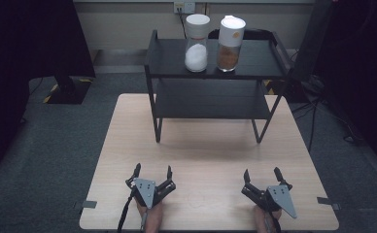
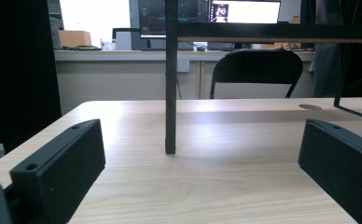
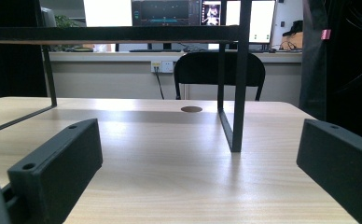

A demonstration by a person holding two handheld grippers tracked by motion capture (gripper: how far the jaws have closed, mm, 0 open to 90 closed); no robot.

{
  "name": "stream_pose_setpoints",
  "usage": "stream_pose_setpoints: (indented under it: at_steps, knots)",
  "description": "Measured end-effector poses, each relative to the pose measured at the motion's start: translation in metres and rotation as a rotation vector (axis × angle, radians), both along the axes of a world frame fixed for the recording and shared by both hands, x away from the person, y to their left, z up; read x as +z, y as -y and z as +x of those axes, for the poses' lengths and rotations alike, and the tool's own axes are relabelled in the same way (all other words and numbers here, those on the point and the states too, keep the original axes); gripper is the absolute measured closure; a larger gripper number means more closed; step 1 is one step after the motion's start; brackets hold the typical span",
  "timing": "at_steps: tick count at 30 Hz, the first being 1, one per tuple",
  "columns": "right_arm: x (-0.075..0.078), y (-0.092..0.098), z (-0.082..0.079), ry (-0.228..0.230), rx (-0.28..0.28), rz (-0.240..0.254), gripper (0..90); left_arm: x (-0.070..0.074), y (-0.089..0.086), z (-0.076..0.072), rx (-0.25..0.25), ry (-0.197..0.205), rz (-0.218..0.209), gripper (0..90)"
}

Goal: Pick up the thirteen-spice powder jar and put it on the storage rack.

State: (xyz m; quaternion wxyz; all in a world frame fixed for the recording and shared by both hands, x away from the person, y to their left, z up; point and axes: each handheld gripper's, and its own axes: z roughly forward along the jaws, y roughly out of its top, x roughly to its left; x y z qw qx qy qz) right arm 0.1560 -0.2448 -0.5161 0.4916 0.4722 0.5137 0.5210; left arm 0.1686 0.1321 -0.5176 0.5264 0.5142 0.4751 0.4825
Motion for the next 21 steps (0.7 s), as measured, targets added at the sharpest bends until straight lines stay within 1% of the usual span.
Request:
stream_pose_setpoints:
  at_steps: [17, 21]
  knots:
    - [0.0, 0.0, 0.0, 0.0, 0.0, 0.0, 0.0, 0.0001, 0.0, 0.0, 0.0, 0.0, 0.0, 0.1]
    - [0.0001, 0.0001, 0.0001, 0.0, 0.001, 0.001, 0.0, 0.0, -0.0021, 0.0004, -0.012, 0.0, 0.0, 0.1]
